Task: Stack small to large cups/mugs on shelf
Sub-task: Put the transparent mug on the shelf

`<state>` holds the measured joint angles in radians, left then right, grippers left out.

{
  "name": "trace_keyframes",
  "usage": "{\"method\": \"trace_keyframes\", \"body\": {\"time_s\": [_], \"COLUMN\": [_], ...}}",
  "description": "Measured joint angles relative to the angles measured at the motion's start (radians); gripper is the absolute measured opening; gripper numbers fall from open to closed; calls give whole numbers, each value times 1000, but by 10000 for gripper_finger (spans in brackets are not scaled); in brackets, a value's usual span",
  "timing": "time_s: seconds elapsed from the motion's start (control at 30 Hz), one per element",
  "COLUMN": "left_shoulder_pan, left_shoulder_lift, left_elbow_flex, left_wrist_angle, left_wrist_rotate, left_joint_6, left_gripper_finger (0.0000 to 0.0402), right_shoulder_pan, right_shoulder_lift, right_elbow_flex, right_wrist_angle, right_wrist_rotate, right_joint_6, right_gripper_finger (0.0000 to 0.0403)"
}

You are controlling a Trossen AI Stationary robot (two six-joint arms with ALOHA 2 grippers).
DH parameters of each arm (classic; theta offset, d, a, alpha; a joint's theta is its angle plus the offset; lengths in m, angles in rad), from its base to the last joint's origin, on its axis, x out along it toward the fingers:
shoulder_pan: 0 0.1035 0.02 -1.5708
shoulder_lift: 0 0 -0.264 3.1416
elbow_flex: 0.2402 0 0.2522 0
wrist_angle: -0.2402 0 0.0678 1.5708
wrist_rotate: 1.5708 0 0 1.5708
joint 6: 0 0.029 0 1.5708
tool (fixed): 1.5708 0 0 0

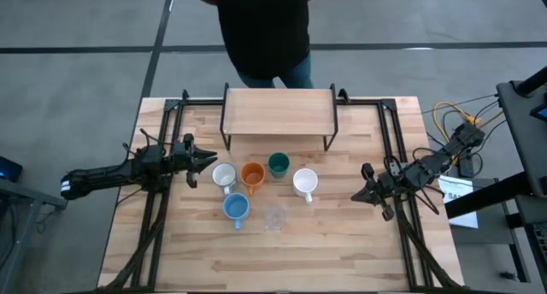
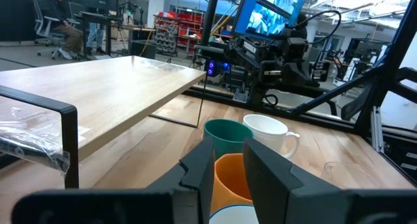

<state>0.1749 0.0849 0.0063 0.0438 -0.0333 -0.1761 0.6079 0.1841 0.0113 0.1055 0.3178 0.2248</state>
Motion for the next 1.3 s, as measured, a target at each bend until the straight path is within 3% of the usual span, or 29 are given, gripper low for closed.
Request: {"method": "trace_keyframes", "body": {"time_s": [0.2,0.43,0.8,1.03,1.3], "left_shoulder_pan": [0,0,0,0,0], "left_shoulder_lift": [0,0,0,0,0], "left_elbow_flex": [0,0,0,0,0], "left_wrist_angle": [0,0,0,0,0], "left_wrist_rotate": [0,0,0,0,0], "left_joint_6": [0,0,0,0,0], "left_gripper_finger": [68,68,68,68,68], "right_shoulder_pan": [-4,-40,-151,-193,-222], "right_shoulder_lift": [74,149,309,387,456], "right_elbow_flex": [0,40,292,375,441], "right_wrist_angle": [141,181,-114,-119,-121], "right_wrist_rotate": [54,53,49,7,23], "right_joint_6": [-24,-45,-102,-127,15], "right_gripper_finger": [9,9,9,9,9]}}
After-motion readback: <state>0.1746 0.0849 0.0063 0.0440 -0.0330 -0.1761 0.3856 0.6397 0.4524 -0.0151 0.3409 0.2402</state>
